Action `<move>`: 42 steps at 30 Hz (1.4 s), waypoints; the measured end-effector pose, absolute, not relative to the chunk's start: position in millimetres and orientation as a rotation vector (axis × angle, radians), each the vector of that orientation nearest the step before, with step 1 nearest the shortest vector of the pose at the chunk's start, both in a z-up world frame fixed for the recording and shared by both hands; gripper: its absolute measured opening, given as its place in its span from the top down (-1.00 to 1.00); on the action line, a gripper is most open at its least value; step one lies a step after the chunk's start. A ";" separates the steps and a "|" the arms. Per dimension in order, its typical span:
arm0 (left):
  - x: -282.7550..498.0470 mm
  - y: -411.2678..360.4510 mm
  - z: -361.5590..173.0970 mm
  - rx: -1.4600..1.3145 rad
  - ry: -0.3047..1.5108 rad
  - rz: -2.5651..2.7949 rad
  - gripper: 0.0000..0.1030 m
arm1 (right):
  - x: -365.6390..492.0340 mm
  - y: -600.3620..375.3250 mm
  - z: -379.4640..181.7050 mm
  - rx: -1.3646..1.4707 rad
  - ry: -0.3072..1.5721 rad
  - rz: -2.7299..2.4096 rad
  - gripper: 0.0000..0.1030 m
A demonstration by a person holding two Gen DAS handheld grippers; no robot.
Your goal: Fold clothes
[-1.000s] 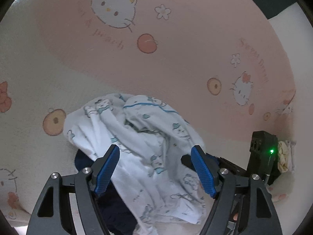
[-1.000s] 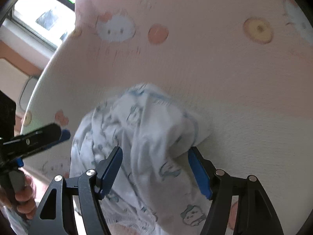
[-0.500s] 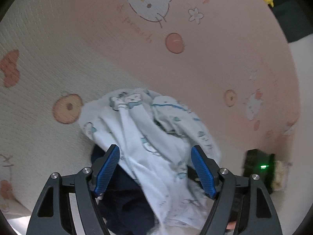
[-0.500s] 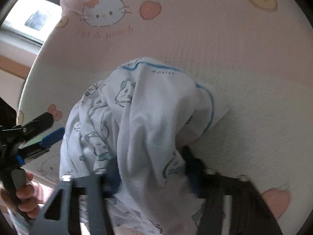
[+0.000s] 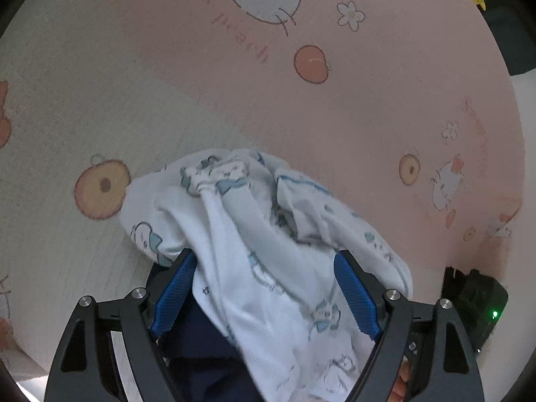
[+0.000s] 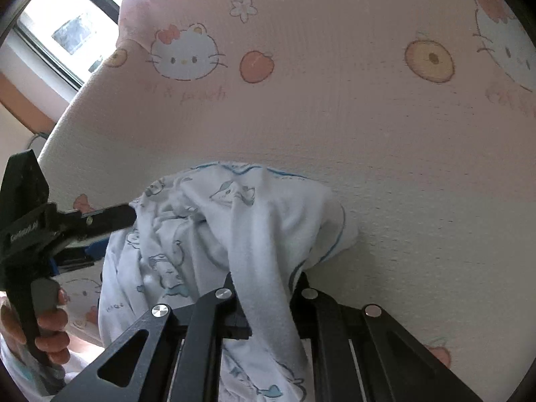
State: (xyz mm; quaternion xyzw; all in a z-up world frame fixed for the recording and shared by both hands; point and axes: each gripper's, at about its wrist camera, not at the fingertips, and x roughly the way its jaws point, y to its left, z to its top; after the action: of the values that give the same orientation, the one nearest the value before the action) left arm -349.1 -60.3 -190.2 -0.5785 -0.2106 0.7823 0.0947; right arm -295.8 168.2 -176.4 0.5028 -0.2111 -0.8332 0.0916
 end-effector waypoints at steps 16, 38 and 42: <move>-361.3 -54.2 -176.8 -1.635 -0.648 2.345 0.75 | -291.2 204.1 -176.3 1.556 -0.788 -2.388 0.85; -338.1 70.0 -129.3 -1.473 -0.492 2.132 0.76 | -249.1 326.0 -172.8 1.692 -1.135 -2.546 0.85; -340.5 73.7 -133.8 -1.595 -0.410 2.197 0.65 | -245.3 328.2 -171.9 1.696 -1.119 -2.543 0.85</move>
State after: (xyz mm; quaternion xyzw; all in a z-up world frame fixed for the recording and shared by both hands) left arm -340.5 73.7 -133.8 -0.5697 -0.1464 0.7845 0.1966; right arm -245.3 328.2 -171.9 0.5202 -0.3432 -0.7800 -0.0567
